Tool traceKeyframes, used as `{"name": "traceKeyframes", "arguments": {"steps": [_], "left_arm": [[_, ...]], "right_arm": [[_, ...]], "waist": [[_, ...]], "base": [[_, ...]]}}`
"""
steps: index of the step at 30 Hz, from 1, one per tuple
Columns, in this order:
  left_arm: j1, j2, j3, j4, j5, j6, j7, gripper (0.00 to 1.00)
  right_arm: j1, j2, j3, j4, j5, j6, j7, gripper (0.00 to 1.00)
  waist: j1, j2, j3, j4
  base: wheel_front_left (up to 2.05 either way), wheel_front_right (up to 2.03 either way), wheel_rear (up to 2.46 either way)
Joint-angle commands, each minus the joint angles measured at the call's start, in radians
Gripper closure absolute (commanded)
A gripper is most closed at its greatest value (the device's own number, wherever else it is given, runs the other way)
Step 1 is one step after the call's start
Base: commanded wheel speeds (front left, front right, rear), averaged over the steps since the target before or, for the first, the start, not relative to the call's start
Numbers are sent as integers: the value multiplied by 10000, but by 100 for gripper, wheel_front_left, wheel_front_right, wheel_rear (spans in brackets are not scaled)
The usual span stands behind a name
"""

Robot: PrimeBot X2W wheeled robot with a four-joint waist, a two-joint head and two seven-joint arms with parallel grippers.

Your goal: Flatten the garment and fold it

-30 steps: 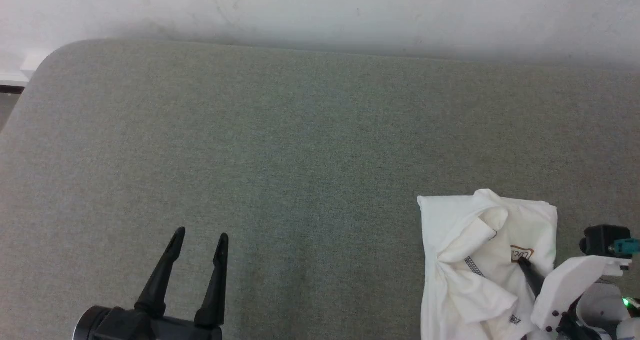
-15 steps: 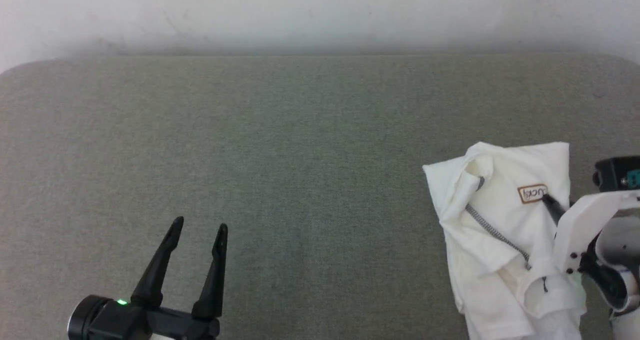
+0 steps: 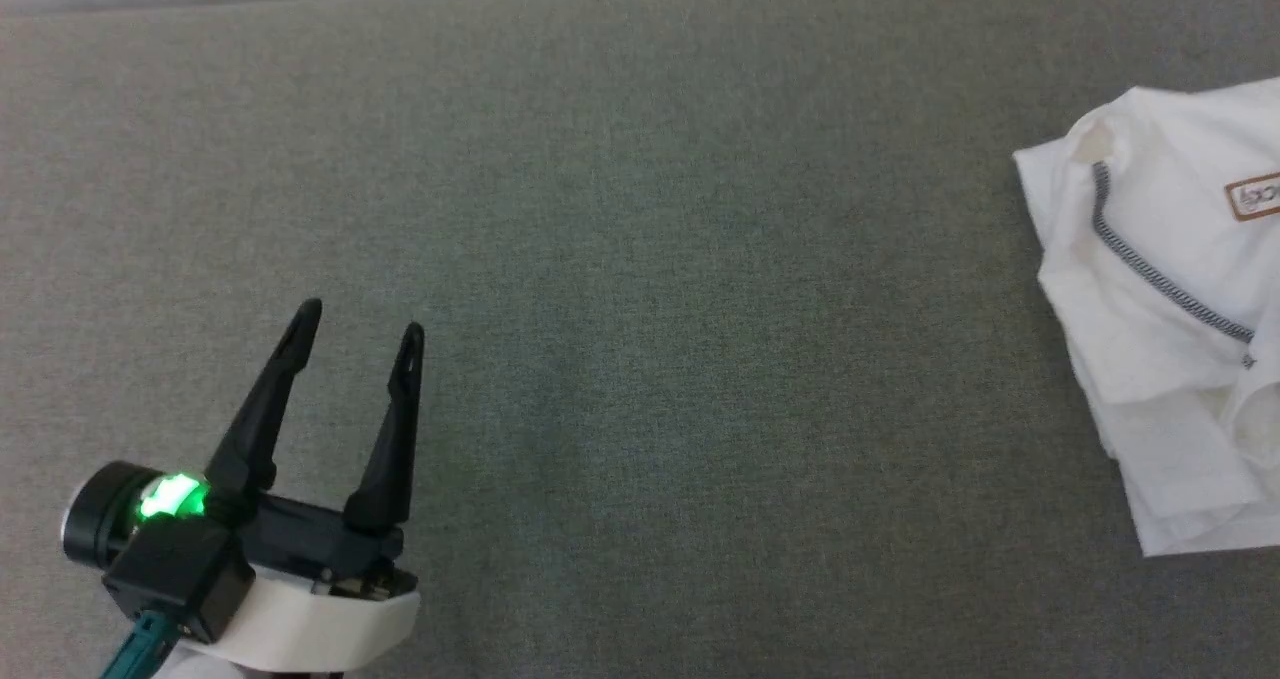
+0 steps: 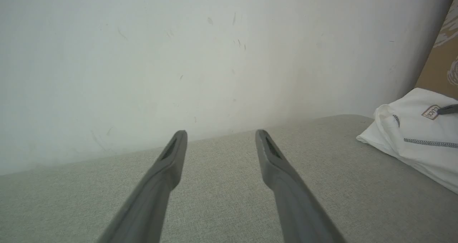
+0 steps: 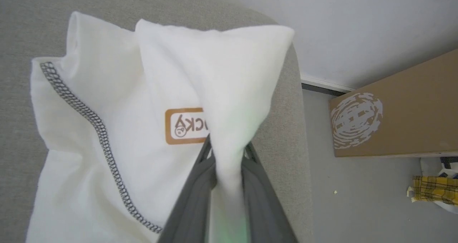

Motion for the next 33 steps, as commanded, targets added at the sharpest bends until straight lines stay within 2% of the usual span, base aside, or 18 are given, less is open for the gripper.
{"name": "traceKeyframes", "arguments": {"steps": [1, 9, 14, 25, 26, 27, 28, 29, 33], "left_arm": [[-367, 143, 89, -165, 96, -67, 28, 0], [-996, 386, 152, -479, 178, -86, 77, 0], [-1093, 444, 121, -488, 201, -66, 68, 0], [-1262, 484, -23, -423, 169, -44, 28, 0], [-1275, 469, -42, -402, 140, -45, 21, 0], [-1284, 430, -41, -387, 81, -35, 4, 0], [-1281, 399, -34, -368, 20, -29, -9, 0], [-1271, 369, -24, -347, -46, -22, -20, 0], [-1159, 250, 41, -174, -264, 65, -35, 0]], "right_arm": [[-339, -375, -39, -2, -160, -9, 0, 100], [-775, -997, -514, 337, -748, -9, -64, 100], [-890, -1107, -1070, 714, -1281, -9, -302, 100], [-983, -1607, -920, 1335, -1839, -9, -1391, 100], [-1027, -1569, -936, 1480, -1849, -9, -1458, 82], [-1079, -1498, -960, 1619, -1869, -9, -1528, 57], [-1126, -1427, -958, 1744, -1906, -9, -1607, 10], [-1158, -1377, -929, 1864, -1956, -9, -1670, 0], [-1216, -1259, -816, 2263, -2014, -9, -1841, 0]], "waist": [[-3, 0, 1410, -396], [-3, 0, 2339, -494], [-3, 0, 2556, -556], [-3, 0, 2788, -477], [-3, 0, 2769, -466], [-3, 0, 2733, -460], [-3, 0, 2676, -459], [-3, 0, 2604, -458], [-3, 0, 2144, -450]], "base": [[0, 0, 0], [0, 0, 0], [0, 0, 0], [0, 0, 0], [0, 0, 0], [0, 0, 0], [0, 0, 0], [0, 0, 0], [0, 0, 0]]}}
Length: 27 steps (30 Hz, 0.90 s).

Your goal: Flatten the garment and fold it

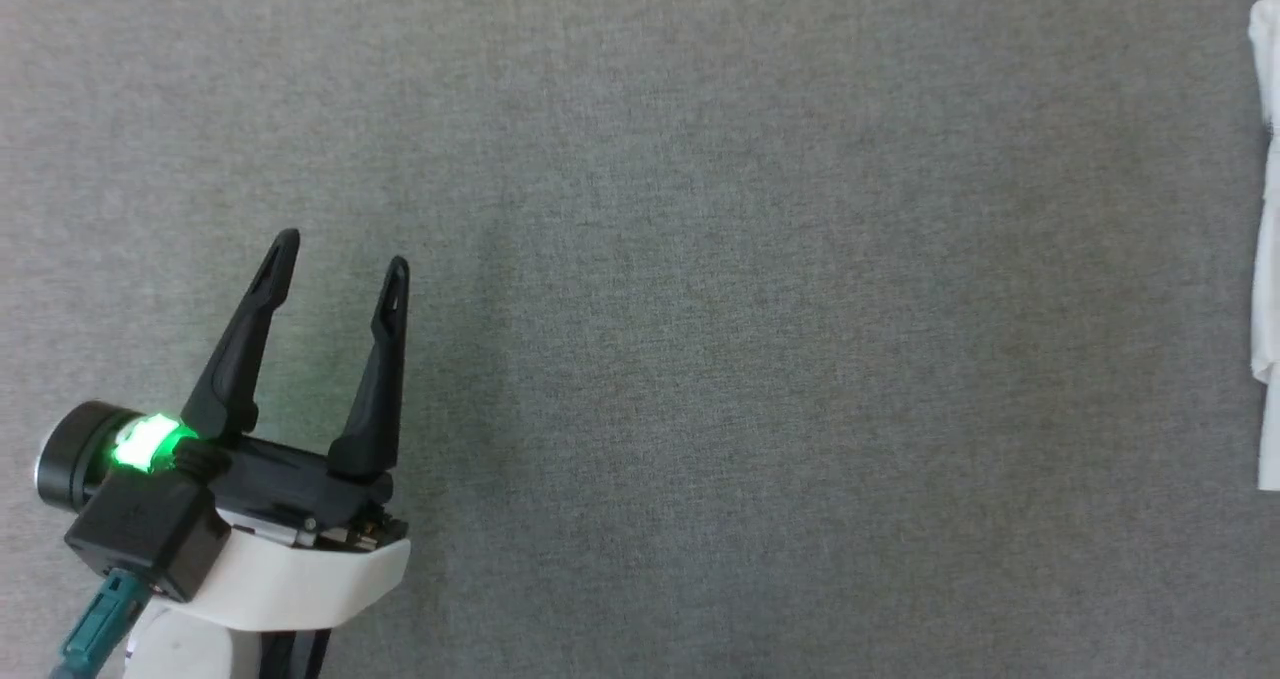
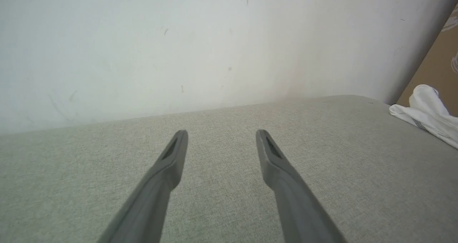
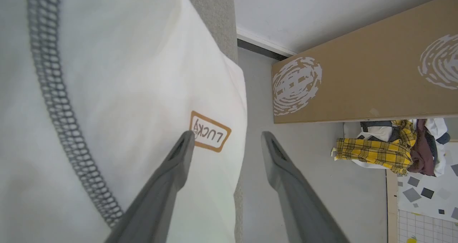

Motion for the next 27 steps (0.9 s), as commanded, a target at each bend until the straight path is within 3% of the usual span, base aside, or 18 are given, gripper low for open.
{"name": "traceKeyframes", "arguments": {"steps": [1, 9, 14, 21, 27], "left_arm": [[6, -97, 56, 71, -150, 102, -72, 0], [565, -473, 253, 545, -296, 539, -211, 0], [1092, -673, 332, 692, -403, 668, -283, 0], [1761, -731, 375, 789, -309, 800, -319, 0], [2220, -789, 322, 906, -156, 871, -338, 0]], "right_arm": [[-158, 45, 51, 126, -42, -11, -116, 0], [99, 543, -117, 178, 176, -11, -1100, 0], [717, 1529, -609, -373, 624, -11, -1879, 0], [2093, 3179, -1211, -2207, 1089, -11, -3064, 0], [3426, 4384, -1022, -3606, 864, -11, -3766, 0]], "waist": [[0, 0, -439, 4], [0, 0, -2123, 28], [0, 0, -3087, 73], [0, 0, -4075, 286], [0, 0, -4804, 432]], "base": [[0, 0, 0], [0, 0, 0], [0, 0, 0], [0, 0, 0], [0, 0, 0]]}}
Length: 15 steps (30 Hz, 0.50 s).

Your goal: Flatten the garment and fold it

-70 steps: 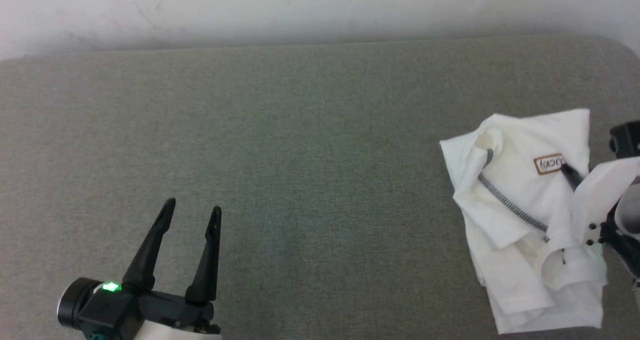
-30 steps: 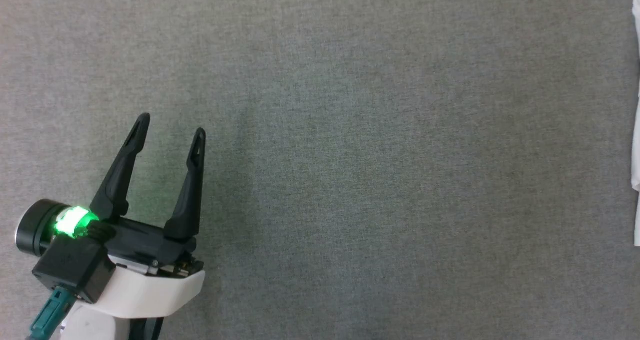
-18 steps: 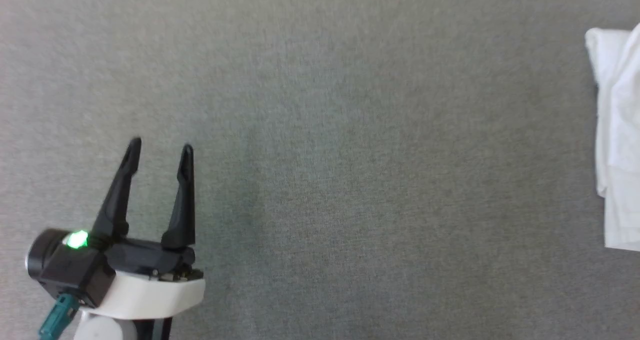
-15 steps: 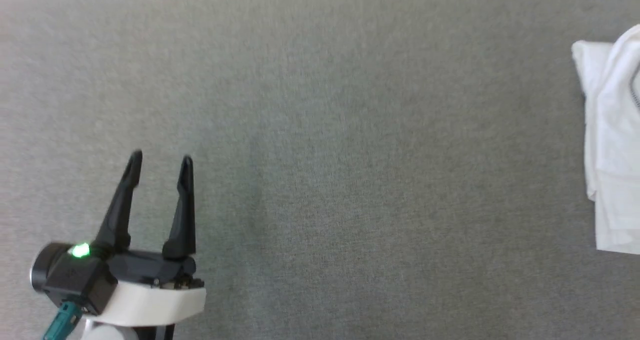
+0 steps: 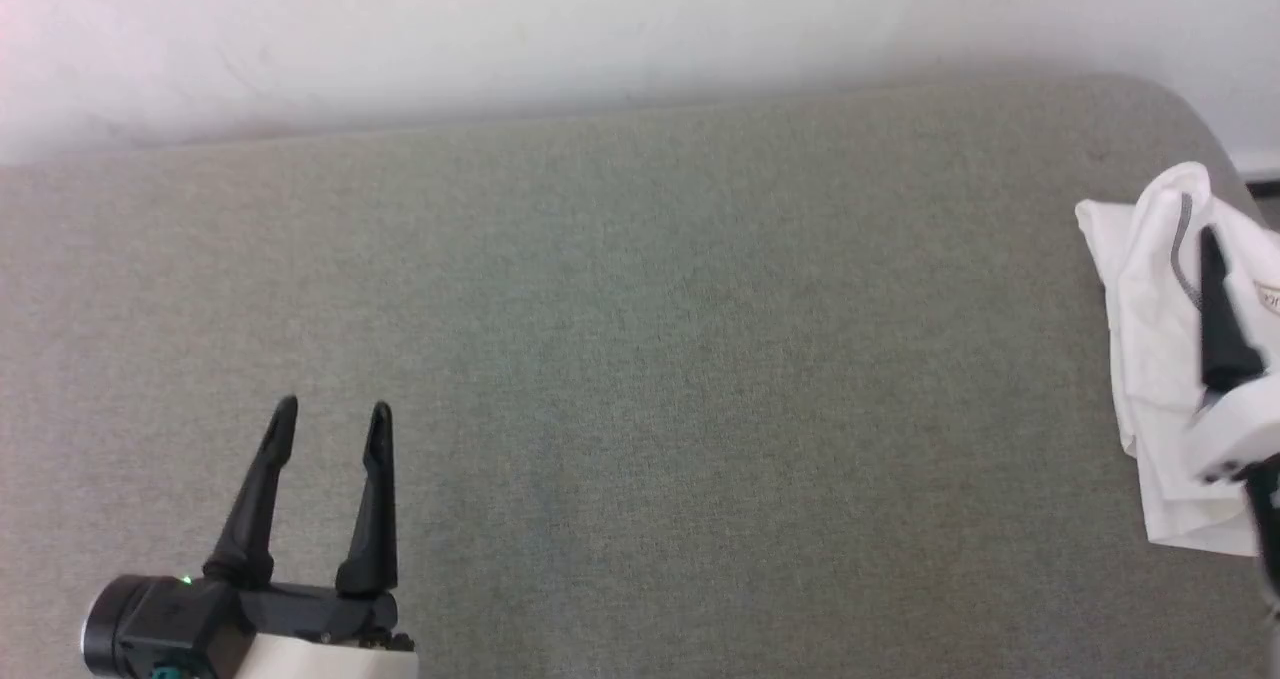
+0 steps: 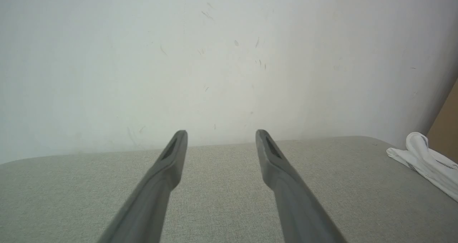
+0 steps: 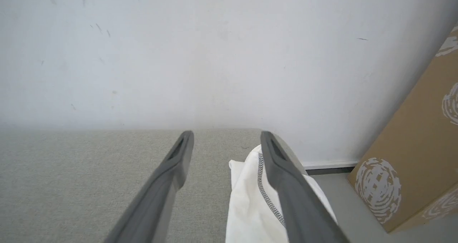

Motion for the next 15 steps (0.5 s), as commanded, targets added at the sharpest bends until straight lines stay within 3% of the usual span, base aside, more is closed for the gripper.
{"name": "traceKeyframes", "arguments": {"steps": [1, 15], "left_arm": [[225, -67, -15, 77, 55, 67, -44, 0], [1074, -279, -271, 1084, 71, 289, 30, 0]], "right_arm": [[438, 311, 190, -248, -192, -9, -158, 0], [2839, 1474, 834, -849, -1585, -9, -1338, 0]], "waist": [[3, -1, -761, 210], [3, -1, -1793, 785]], "base": [[0, 0, 0], [0, 0, 0]]}}
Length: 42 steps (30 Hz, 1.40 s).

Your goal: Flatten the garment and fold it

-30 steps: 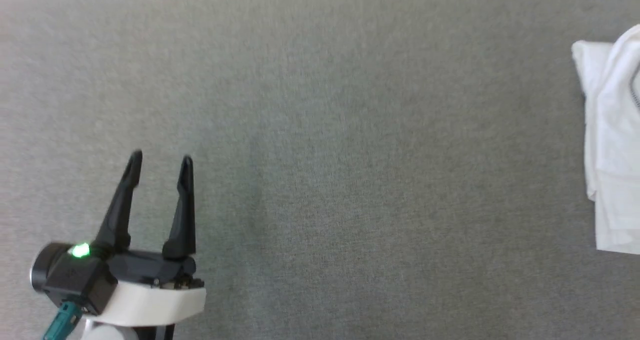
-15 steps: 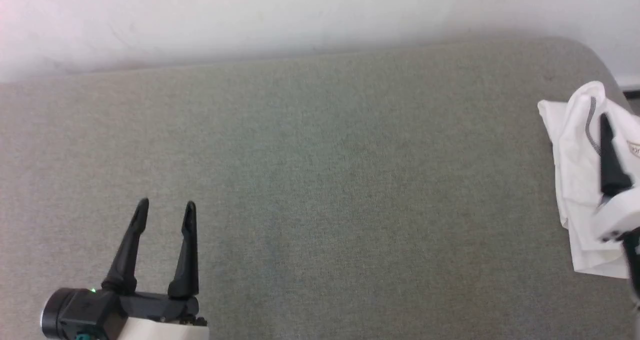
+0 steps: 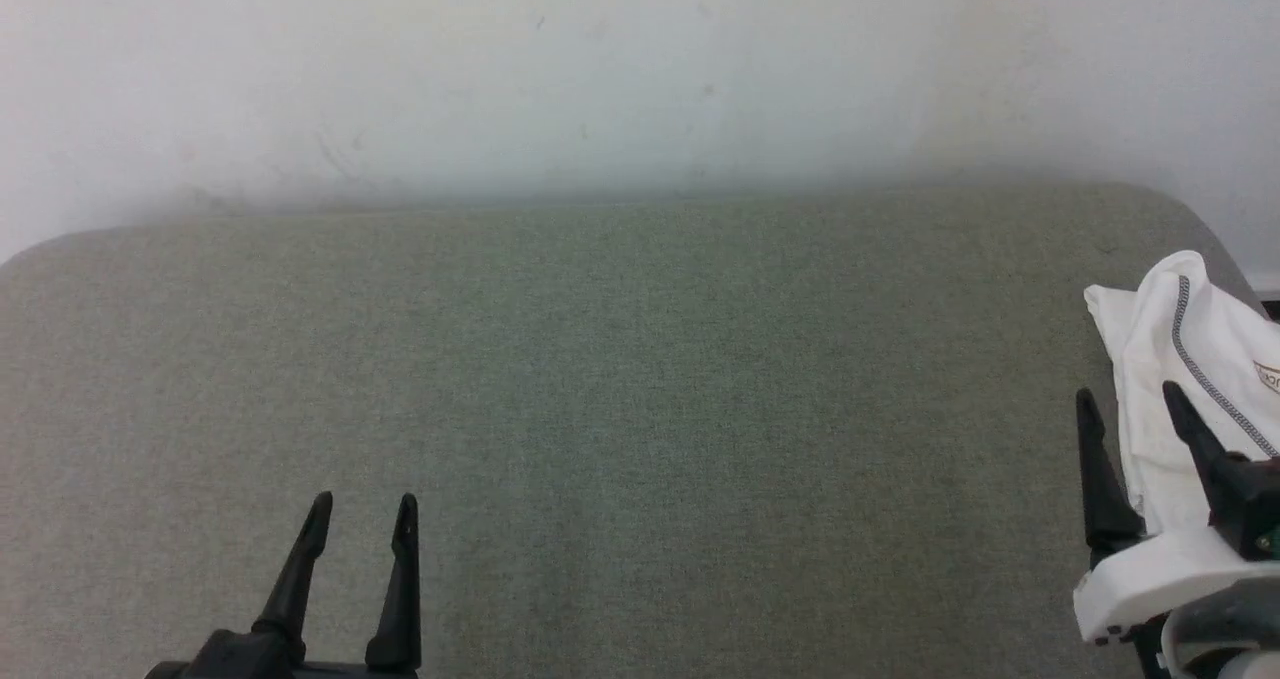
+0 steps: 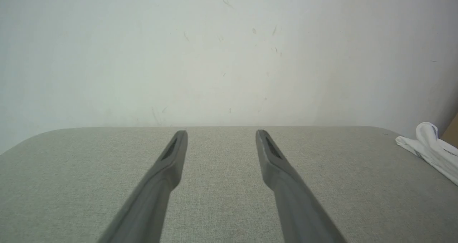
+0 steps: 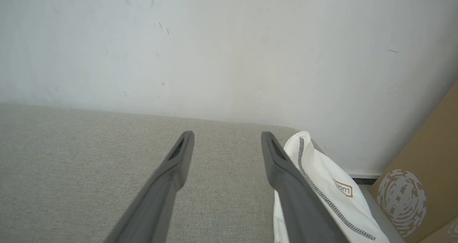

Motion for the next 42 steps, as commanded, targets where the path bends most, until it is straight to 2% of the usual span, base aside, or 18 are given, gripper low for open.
{"name": "traceKeyframes", "arguments": {"steps": [1, 11, 27, 28, 42], "left_arm": [[218, -39, -54, 185, 65, 96, 32, 0], [651, -156, -300, 702, 61, 151, 8, 0], [529, -224, -482, 793, -37, 201, 41, 0], [577, -186, -471, 815, -17, 157, 75, 100], [375, -258, -370, 886, 139, 135, 251, 100]], "right_arm": [[404, 138, 44, -70, -207, -7, -186, 0], [1528, 252, -120, 399, -64, -7, -902, 0], [1543, 255, 304, 831, 300, -7, -1083, 0], [1511, 221, 303, 832, 263, 2, -1007, 100], [1382, 218, 407, 828, 240, 1, -906, 100]], "waist": [[1, -1, -298, 251], [1, -1, -642, 407], [1, -1, -652, 368], [1, -1, -652, 367], [2, -1, -608, 344]], "base": [[0, 0, 0], [0, 0, 0], [0, 0, 0], [0, 0, 0], [0, 0, 0]]}}
